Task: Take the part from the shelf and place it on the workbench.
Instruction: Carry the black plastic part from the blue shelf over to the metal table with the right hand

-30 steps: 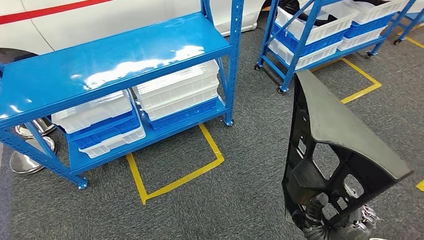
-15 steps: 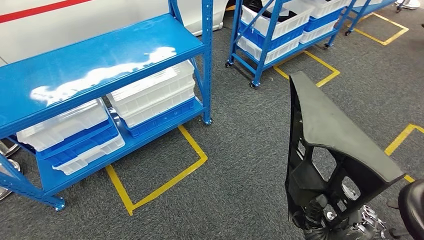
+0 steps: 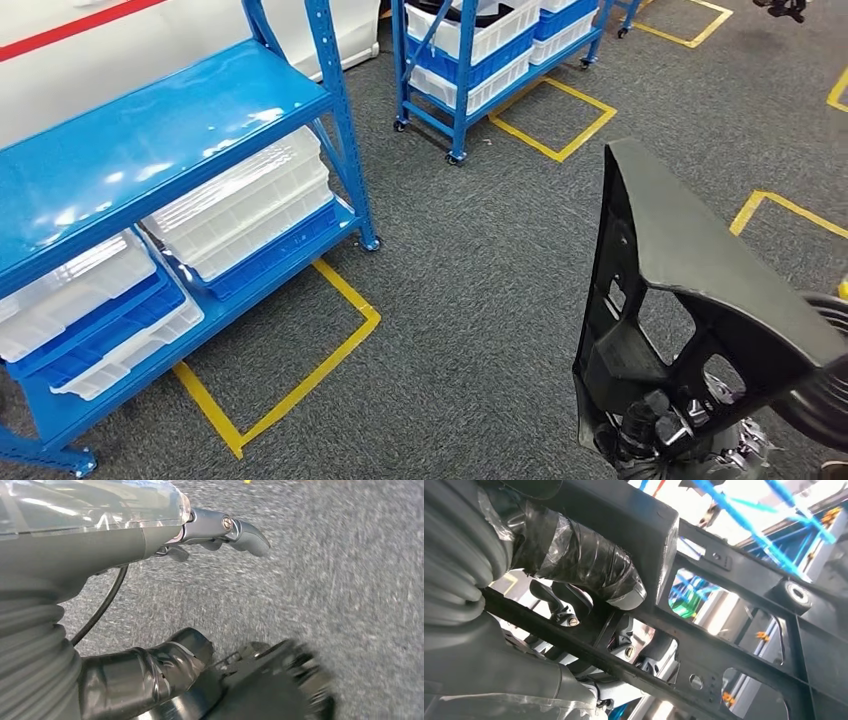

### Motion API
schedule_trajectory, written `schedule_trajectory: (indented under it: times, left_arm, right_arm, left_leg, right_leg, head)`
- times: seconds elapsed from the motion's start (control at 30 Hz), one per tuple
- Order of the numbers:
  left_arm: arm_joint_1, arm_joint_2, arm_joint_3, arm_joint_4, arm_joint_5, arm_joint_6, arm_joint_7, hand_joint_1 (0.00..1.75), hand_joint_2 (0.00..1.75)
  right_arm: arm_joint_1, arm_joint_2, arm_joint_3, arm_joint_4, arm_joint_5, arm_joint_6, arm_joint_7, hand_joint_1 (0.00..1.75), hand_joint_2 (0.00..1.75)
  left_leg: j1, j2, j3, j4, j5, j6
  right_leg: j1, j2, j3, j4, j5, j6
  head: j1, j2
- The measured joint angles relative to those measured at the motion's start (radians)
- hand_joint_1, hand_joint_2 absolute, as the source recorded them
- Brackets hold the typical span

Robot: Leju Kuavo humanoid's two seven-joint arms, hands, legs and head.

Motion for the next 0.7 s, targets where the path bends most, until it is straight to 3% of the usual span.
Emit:
schedule_trajectory:
  times: [0.03,0.07,0.13,0.2,0.27,0.33,0.4,0.47,0.53,0.57,0.6,0.7]
  left_arm:
    - [0.001,0.0,0.0,0.0,0.001,0.0,-0.001,0.0,1.75]
    - [0.002,0.0,0.0,0.0,0.001,0.0,-0.001,0.0,1.75]
    - [0.002,0.0,0.0,0.0,0.001,-0.001,-0.002,0.0,1.75]
    - [0.003,0.0,0.001,0.0,0.001,-0.001,-0.001,0.0,1.75]
    - [0.003,0.0,0.002,0.0,0.001,-0.001,0.0,0.0,1.75]
    - [0.001,0.0,0.002,0.0,0.001,-0.001,0.0,0.0,1.75]
    - [-0.001,-0.002,0.002,0.0,0.001,-0.001,0.0,0.0,1.75]
    - [-0.001,-0.004,0.002,0.0,0.001,-0.001,0.0,0.0,1.75]
    - [0.003,-0.004,0.002,0.0,0.001,-0.001,0.0,0.0,1.75]
    - [0.004,-0.004,0.002,0.0,0.001,-0.001,0.0,0.0,1.75]
    - [0.004,-0.004,0.002,0.0,0.001,-0.001,0.0,0.0,1.75]
    - [0.001,-0.005,0.002,0.0,0.001,-0.001,0.0,0.0,1.75]
  right_arm:
    - [0.0,0.0,0.0,0.0,0.0,0.0,0.0,1.75,1.75]
    - [0.001,0.0,0.0,0.0,0.0,0.0,0.0,1.75,1.75]
    - [0.001,0.0,0.0,0.0,0.0,0.0,0.0,1.75,1.75]
    - [0.0,0.0,0.0,0.0,0.0,0.0,0.0,1.75,1.75]
    - [0.001,0.0,0.0,0.001,0.0,0.0,0.0,1.75,1.75]
    - [0.004,0.0,0.0,0.001,0.0,0.0,0.0,1.75,1.75]
    - [0.005,0.0,0.0,0.001,0.0,0.0,0.0,1.75,1.75]
    - [0.005,0.0,0.0,0.001,0.001,0.0,0.0,1.75,1.75]
    - [0.005,-0.001,0.0,0.003,0.002,0.0,0.001,1.75,1.75]
    - [0.005,-0.001,-0.001,0.004,0.002,0.0,0.001,1.75,1.75]
    - [0.005,-0.001,-0.001,0.005,0.001,0.0,0.001,1.75,1.75]
    - [0.005,-0.001,-0.001,0.005,0.001,0.0,0.002,1.75,1.75]
  left_leg:
    - [0.0,-0.002,-0.022,0.043,-0.009,0.0]
    - [0.0,-0.003,-0.028,0.052,0.003,0.0]
    - [0.0,-0.018,0.015,-0.05,0.077,0.005]
    - [0.002,-0.062,0.068,-0.176,0.13,0.013]
    - [0.0,-0.087,0.083,-0.219,0.135,0.019]
    - [0.0,-0.069,0.086,-0.227,0.142,0.028]
    - [0.003,-0.044,0.089,-0.238,0.15,0.041]
    - [0.003,-0.017,0.089,-0.242,0.152,0.049]
    - [0.0,0.013,0.088,-0.241,0.151,0.051]
    - [-0.001,0.027,0.088,-0.241,0.15,0.05]
    - [-0.001,0.04,0.089,-0.241,0.148,0.049]
    - [-0.004,0.068,0.098,-0.24,0.14,0.04]
  right_leg:
    - [0.001,0.013,-0.001,0.002,0.0,0.0]
    - [0.001,0.026,-0.002,0.004,0.0,-0.001]
    - [0.001,0.054,-0.002,0.009,0.0,0.0]
    - [0.001,0.078,-0.006,0.015,0.001,0.005]
    - [-0.002,0.099,-0.016,0.017,0.006,0.018]
    - [-0.005,0.115,-0.023,0.016,0.011,0.032]
    - [-0.001,0.08,-0.039,0.048,-0.011,0.04]
    - [0.001,0.02,-0.089,0.156,-0.072,0.047]
    - [-0.002,-0.005,-0.144,0.275,-0.12,0.052]
    - [-0.004,-0.009,-0.151,0.292,-0.118,0.054]
    - [-0.005,-0.012,-0.135,0.267,-0.098,0.054]
    - [0.0,-0.055,-0.019,0.062,-0.02,0.044]
  head:
    - [0.0,0.0]
    - [0.0,0.0]
    - [0.0,0.0]
    - [0.0,0.0]
    - [0.0,0.0]
    - [0.0,0.0]
    - [0.002,0.0]
    - [0.005,0.0]
    - [0.005,0.0]
    - [0.005,0.0]
    - [0.005,0.0]
    - [0.005,0.0]
